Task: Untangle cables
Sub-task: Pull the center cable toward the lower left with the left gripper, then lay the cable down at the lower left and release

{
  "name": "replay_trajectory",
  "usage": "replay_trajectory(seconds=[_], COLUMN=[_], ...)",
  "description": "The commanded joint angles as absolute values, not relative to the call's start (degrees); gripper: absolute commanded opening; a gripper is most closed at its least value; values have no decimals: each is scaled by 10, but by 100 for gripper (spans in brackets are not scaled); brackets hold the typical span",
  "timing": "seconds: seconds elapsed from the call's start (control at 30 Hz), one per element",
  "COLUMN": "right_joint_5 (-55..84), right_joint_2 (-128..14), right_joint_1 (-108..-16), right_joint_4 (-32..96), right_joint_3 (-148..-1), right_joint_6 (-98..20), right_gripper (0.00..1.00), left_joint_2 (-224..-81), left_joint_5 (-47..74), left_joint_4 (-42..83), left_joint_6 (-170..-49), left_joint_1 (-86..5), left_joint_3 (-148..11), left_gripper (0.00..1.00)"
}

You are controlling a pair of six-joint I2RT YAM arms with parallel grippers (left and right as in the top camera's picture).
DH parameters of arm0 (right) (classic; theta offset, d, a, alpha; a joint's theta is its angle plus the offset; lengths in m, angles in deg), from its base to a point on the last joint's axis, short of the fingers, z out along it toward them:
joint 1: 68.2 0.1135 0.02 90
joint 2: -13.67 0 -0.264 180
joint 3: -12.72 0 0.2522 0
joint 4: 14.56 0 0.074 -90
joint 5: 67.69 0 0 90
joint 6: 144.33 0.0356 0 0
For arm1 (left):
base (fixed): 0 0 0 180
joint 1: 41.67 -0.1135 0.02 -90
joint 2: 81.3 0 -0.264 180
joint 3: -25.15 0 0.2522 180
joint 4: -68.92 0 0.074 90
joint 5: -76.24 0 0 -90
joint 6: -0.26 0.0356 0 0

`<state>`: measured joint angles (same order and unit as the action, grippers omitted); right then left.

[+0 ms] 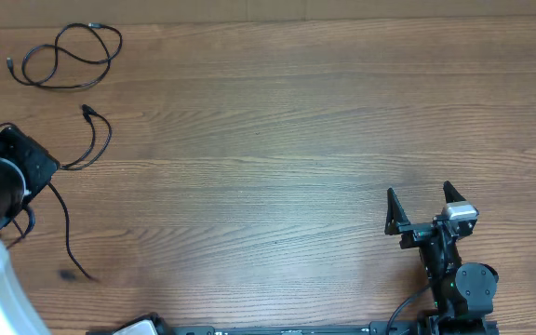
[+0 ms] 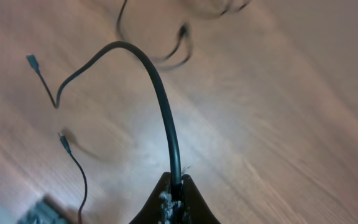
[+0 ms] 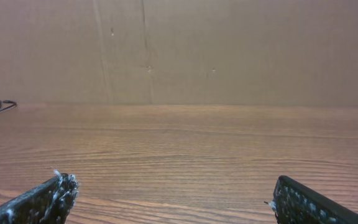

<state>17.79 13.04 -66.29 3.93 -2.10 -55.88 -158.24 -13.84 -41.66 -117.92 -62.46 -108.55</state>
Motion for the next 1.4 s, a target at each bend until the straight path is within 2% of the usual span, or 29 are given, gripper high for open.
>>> replay_trajectory(seconds=[0.0,0.27,0.6,0.9,1.1,1.37], right_joint_5=[177,177,177,177,177,177], right_joint_2=[134,134,134,134,134,134], right_joint_1=[-660,-660,-660,-660,-660,-660], right_joint_4=[38,38,38,38,38,38], right_joint_3=[-15,-15,-15,-15,-15,-15], right_joint_6=[-559,-559,-559,-559,-559,-559], right_gripper=[100,100,100,100,100,100], left_joint_2=[-1585,-1598,-1627,-1698,-1727,-1738], left_joint_5=[-158,-161,-30,-21,-26,-101], left_joint_4=[-416,-393,-350,-365,-395,-401], left_joint_6=[-1248,-1307,-1352,-1406,-1405,-1426], left_joint_1=[-653,-719,-890,-1023,-1045,-1043], left_joint_3=[-1029,-1000,-1000,-1000,-998,-967], left_gripper=[4,4,4,4,4,4])
